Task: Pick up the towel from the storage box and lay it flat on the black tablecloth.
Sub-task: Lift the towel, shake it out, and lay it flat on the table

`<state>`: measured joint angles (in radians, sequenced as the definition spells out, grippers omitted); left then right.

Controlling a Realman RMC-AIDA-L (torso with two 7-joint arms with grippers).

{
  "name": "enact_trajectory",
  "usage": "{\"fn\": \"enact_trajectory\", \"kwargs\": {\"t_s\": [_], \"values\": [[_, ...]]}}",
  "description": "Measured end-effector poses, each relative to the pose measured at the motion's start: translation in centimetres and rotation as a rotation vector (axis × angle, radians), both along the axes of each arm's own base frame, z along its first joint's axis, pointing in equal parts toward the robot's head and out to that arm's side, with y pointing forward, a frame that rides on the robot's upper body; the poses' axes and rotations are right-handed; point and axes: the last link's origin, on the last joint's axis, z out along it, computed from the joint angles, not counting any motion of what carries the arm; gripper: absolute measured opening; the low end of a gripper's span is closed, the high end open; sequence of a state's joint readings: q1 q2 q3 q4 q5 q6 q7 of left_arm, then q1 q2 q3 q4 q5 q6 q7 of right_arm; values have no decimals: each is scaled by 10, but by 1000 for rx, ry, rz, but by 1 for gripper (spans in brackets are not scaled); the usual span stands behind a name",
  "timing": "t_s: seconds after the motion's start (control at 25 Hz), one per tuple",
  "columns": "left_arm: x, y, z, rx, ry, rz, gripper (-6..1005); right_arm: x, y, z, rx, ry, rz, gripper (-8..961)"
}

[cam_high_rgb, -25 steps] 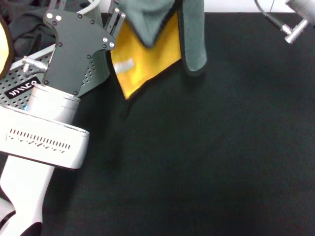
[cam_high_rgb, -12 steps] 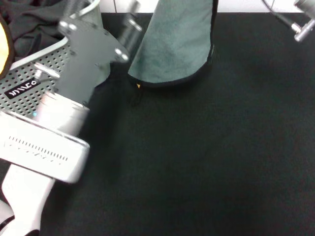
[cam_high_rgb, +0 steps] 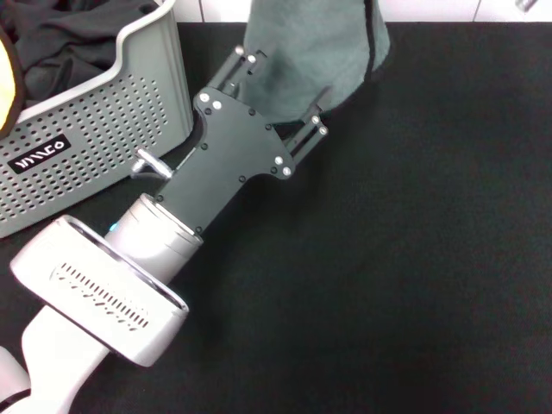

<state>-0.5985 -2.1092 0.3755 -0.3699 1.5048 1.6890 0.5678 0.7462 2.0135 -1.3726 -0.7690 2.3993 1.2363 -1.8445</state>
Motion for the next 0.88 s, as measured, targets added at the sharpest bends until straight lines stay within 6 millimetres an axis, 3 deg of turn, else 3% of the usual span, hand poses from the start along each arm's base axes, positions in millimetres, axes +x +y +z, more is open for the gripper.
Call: {"fn": "enact_trajectory", "kwargs": {"t_s": [0.16, 0.52, 0.88], "values": [[0, 0, -3, 17, 36, 4, 680, -12, 0, 11, -16, 79, 3, 28], [16, 7, -4, 189, 158, -64, 680, -18, 8, 28, -100, 303, -63, 28], [37, 19, 0, 345, 247, -170, 680, -35, 20, 27, -140, 326, -100, 29]]}}
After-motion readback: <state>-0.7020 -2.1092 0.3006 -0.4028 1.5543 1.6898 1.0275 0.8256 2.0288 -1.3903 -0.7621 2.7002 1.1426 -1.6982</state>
